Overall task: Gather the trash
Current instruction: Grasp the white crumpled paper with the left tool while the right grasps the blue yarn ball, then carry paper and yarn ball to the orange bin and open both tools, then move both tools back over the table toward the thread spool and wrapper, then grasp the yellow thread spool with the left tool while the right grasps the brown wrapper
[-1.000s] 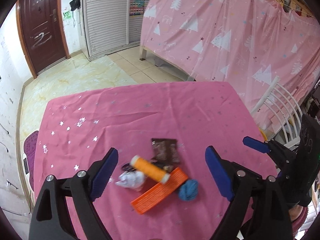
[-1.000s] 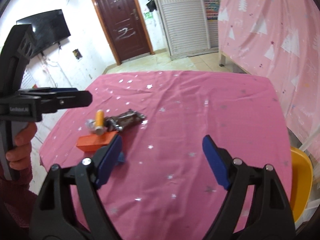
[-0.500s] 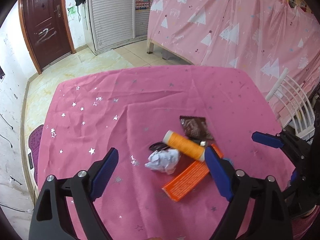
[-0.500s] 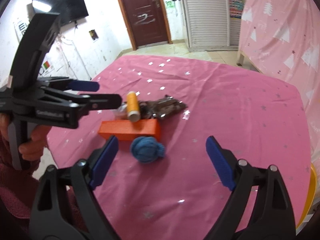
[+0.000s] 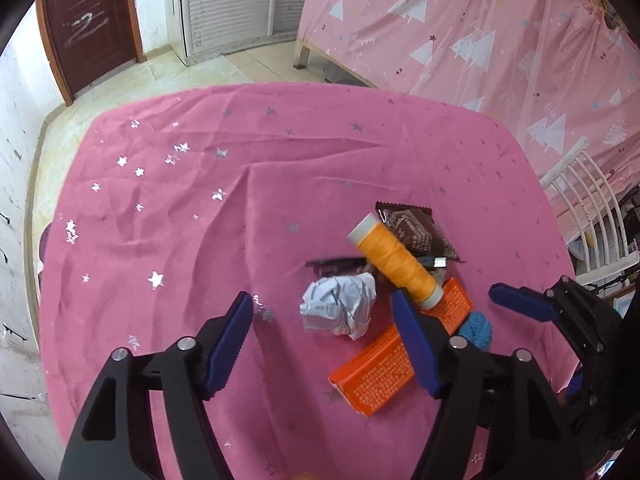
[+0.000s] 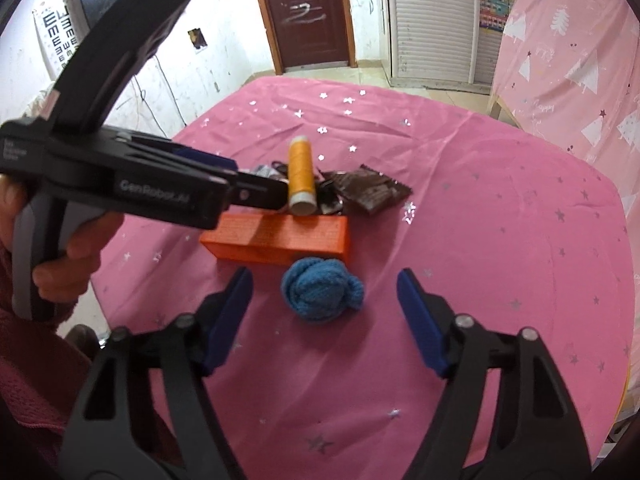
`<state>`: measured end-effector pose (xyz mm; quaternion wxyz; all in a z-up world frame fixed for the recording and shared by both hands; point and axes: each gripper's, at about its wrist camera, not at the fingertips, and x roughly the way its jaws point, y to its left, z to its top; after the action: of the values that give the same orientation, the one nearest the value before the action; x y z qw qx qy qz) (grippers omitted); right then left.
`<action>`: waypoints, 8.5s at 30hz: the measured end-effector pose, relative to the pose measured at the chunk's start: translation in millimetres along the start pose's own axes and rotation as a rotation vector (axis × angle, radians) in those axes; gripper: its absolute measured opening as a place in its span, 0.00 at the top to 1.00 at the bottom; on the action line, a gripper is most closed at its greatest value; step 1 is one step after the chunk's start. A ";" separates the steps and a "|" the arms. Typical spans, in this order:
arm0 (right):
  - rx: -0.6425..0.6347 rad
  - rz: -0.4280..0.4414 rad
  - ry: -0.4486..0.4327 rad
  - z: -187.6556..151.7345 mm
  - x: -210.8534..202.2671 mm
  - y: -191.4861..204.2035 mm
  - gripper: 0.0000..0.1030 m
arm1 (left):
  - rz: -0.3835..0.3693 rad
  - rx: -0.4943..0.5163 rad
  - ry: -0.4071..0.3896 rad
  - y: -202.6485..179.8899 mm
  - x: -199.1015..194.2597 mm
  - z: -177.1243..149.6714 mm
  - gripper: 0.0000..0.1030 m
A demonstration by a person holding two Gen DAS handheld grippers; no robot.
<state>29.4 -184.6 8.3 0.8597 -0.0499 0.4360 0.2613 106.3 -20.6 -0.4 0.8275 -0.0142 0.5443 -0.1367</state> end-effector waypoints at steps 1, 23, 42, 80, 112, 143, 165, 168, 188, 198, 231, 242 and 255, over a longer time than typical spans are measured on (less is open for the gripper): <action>0.003 -0.002 0.005 0.1 1.6 -0.6 0.37 | -0.004 -0.004 0.009 0.7 2.7 0.8 0.39; 0.051 -0.043 -0.044 -5.9 -16.6 -26.9 0.72 | 0.058 -0.006 -0.071 -15.4 -20.6 8.9 0.71; 0.164 -0.144 -0.132 -22.6 -61.9 -88.8 0.72 | 0.046 0.123 -0.127 -97.4 -45.9 12.3 0.71; 0.580 -0.337 -0.174 -148.0 -123.4 -272.2 0.72 | -0.182 0.413 0.000 -387.7 59.2 31.4 0.71; 0.492 -0.318 -0.202 -107.6 -123.0 -234.5 0.41 | -0.118 0.275 -0.081 -326.5 24.3 44.9 0.41; 0.164 -0.196 -0.097 12.2 -51.9 -92.8 0.33 | 0.080 0.003 -0.125 -93.9 -9.4 62.3 0.38; 0.033 -0.139 -0.002 39.5 -0.3 -31.4 0.33 | 0.017 -0.094 -0.013 -22.2 15.6 43.4 0.38; 0.020 -0.134 0.006 39.7 2.5 -26.9 0.33 | -0.027 -0.104 0.008 -19.1 20.5 41.4 0.44; 0.021 -0.119 0.039 47.8 27.7 -22.9 0.33 | -0.095 -0.121 0.029 -3.3 9.6 25.5 0.63; 0.050 -0.121 0.031 55.4 37.2 -31.6 0.33 | -0.055 -0.125 0.022 -8.6 13.1 21.2 0.71; 0.126 -0.023 -0.048 66.2 31.0 -57.1 0.67 | 0.034 -0.083 0.019 -12.4 20.9 17.2 0.78; 0.209 -0.023 -0.110 59.7 14.6 -80.7 0.67 | 0.157 0.026 -0.003 -42.2 23.3 12.8 0.91; 0.237 -0.028 -0.192 51.2 -15.5 -97.4 0.67 | 0.175 0.013 -0.071 -49.6 -7.2 20.7 0.91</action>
<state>107.0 -258.5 38.0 0.9009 0.0710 0.3789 0.1995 111.9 -69.2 23.0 0.8552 0.0339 0.5128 -0.0667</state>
